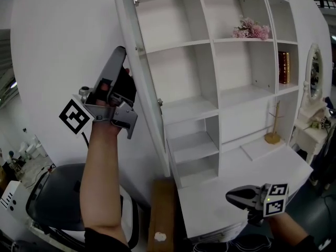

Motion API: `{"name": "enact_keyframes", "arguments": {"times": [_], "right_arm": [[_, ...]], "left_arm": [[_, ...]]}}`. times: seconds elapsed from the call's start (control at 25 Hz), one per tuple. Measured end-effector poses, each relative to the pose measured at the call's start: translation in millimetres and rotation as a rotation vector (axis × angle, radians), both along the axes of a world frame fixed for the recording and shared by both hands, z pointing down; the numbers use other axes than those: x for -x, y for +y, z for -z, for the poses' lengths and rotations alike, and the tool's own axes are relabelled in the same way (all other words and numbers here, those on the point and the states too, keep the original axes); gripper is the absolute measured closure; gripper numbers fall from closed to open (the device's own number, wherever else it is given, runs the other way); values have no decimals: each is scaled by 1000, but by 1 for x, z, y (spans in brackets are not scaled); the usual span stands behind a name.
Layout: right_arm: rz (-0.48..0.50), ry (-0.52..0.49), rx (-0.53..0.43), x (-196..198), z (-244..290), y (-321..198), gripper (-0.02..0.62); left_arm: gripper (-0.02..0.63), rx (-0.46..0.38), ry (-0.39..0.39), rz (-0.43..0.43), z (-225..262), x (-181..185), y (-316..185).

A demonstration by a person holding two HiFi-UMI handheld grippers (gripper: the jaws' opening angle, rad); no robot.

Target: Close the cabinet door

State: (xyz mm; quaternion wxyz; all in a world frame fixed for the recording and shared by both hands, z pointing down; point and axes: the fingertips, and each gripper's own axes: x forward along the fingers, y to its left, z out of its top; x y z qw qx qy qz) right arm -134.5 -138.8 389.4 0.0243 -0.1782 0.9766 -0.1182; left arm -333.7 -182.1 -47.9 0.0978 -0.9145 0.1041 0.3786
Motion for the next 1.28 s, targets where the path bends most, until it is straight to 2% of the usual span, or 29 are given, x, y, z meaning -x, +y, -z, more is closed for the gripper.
{"name": "enact_keyframes", "arguments": {"times": [0.28, 0.48, 0.64, 0.76, 0.92, 1.12, 1.28], "right_arm": [[28, -11, 6, 14, -1, 0, 595], [39, -2, 11, 8, 0, -6, 595], [61, -27, -6, -6, 9, -22, 595], [72, -51, -12, -5, 15, -31, 595], [89, -73, 5, -5, 19, -47, 595], [124, -80, -2, -19, 27, -73, 595], [129, -87, -15, -19, 34, -77, 595]], "left_arm": [[520, -5, 5, 15, 0, 0, 2], [520, -16, -13, 36, 1, -9, 5], [520, -25, -65, 99, -1, -37, -2], [520, -33, -88, 163, -1, -40, 0], [520, -64, -109, 201, -2, -43, 2], [520, -72, -138, 255, -2, -73, -13], [520, -79, -162, 316, -3, -82, -11]]}}
